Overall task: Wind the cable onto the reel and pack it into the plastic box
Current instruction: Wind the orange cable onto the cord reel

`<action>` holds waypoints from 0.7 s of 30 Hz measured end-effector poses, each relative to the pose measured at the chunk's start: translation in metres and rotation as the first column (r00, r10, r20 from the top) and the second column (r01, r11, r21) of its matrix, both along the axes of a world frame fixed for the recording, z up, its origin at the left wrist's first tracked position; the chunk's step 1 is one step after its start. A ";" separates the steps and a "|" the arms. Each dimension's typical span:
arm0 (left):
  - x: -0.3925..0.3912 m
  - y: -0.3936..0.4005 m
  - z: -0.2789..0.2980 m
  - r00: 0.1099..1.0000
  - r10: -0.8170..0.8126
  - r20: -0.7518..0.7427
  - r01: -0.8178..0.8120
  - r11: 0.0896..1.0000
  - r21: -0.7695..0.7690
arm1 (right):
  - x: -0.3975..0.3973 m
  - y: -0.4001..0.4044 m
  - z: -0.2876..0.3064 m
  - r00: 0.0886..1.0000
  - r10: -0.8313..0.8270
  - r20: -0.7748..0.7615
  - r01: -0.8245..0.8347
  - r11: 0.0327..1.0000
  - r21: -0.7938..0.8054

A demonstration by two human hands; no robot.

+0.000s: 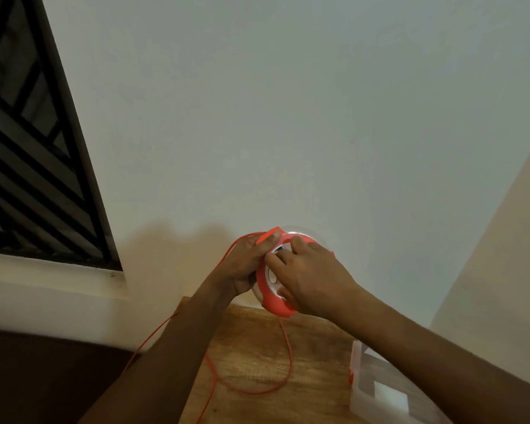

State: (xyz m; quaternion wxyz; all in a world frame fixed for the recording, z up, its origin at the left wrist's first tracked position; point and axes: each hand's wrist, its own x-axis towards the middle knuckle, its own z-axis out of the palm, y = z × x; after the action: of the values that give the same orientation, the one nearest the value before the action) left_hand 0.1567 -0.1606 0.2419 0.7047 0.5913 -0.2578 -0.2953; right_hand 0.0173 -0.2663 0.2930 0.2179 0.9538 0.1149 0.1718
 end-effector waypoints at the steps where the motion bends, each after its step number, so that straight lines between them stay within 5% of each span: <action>1: -0.001 0.000 0.000 1.000 0.010 0.004 -0.010 1.000 0.000 | 0.000 0.003 -0.002 1.000 -0.005 0.014 0.005 1.000 0.004; 13: -0.006 -0.009 0.011 0.995 0.023 0.093 -0.032 0.994 0.104 | 0.001 -0.003 -0.010 0.999 -0.012 0.045 0.015 0.998 -0.062; 17: -0.008 -0.007 0.011 0.999 0.000 -0.039 0.001 1.000 0.027 | 0.010 -0.007 0.005 0.951 -0.204 0.231 0.170 0.973 0.157; 21: -0.013 -0.010 0.011 0.999 0.043 -0.027 -0.043 0.999 -0.009 | 0.012 -0.005 0.002 0.933 -0.310 0.183 0.259 0.931 0.258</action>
State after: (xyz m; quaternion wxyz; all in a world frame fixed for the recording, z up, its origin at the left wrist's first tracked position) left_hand 0.1441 -0.1703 0.2526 0.7170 0.5895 -0.2371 -0.2866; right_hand 0.0290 -0.2713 0.2952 0.1401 0.9541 -0.0709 0.2551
